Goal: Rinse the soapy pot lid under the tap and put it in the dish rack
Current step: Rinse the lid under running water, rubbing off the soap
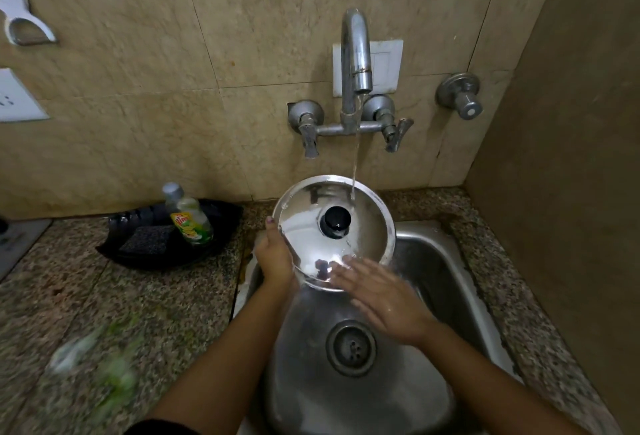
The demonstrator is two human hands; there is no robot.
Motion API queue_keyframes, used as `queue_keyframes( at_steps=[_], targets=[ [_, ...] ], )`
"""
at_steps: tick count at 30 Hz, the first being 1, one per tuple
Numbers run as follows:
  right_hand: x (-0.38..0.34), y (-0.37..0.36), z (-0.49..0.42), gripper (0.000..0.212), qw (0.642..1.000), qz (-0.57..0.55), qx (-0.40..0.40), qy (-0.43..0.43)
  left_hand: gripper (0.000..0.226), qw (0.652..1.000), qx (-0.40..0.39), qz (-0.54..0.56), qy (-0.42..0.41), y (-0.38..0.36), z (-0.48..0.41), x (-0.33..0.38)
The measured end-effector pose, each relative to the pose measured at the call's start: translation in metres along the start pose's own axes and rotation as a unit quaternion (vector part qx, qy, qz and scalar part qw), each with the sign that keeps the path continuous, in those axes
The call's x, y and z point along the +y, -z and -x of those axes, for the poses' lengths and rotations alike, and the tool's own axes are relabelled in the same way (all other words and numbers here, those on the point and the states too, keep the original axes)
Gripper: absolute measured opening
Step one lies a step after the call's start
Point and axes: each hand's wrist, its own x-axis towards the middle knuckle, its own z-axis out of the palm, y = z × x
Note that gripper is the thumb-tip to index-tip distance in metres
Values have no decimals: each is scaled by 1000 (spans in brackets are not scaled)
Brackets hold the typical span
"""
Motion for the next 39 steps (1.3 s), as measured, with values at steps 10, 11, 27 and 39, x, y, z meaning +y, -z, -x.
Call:
queue_keyframes(
  at_steps=[10, 11, 27, 39],
  targets=[
    [19, 18, -33, 54, 951, -106, 142, -254, 39, 995, -92, -15, -21, 1, 28, -1],
    [26, 26, -42, 49, 940, -153, 154, -263, 40, 994, -109, -18, -20, 1, 30, -3],
    [-28, 50, -77, 53, 988, 85, -16, -126, 48, 988, -148, -34, -3, 0, 27, -9],
    [-9, 30, -39, 34, 618, -416, 406, -529, 42, 989, -142, 14, -30, 29, 24, -5]
  ],
)
